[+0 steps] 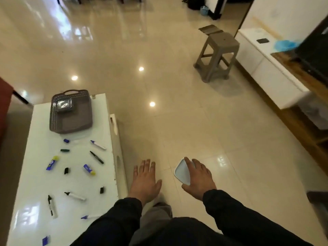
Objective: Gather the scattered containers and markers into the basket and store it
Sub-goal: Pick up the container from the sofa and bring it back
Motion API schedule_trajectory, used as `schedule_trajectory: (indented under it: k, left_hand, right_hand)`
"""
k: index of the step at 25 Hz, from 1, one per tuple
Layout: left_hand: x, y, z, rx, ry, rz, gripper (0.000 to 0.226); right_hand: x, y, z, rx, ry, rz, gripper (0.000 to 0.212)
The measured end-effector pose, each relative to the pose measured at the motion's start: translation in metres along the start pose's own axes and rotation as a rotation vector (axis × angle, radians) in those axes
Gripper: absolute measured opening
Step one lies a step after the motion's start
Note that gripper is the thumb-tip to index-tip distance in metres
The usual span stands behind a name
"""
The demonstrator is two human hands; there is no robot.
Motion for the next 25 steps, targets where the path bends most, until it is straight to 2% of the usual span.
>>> schedule_trajectory:
  k: [9,15,20,25]
  left_hand:
    - [0.103,-0.101,0.172,0.272,0.103,-0.093,0.074]
    - [0.152,-0.176,0.269,0.561,0.133,-0.159,0.074]
    - [0.191,-0.231,0.306,0.807,0.213,-0.285,0.074]
    - [0.196,-0.311,0.313,1.005,0.241,-0.389,0.077]
  right_hand:
    - [0.079,-0.124,0.268,0.327,-0.076,-0.119,0.107]
    - [0.108,-0.220,0.437,0.591,-0.190,-0.224,0.105]
    - [0.103,-0.326,0.518,0.821,-0.313,-0.312,0.107]
    - [0.059,-0.437,0.557,0.987,-0.406,-0.412,0.109]
Point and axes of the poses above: each hand's wrist, its own z-axis towards the middle knuckle, its own x-axis out of the back of the hand, y = z × x, the point moved 5 cm from there along z, towards the middle knuckle, and after that the axes turned 4 degrees about z, right-handed, at the moved point
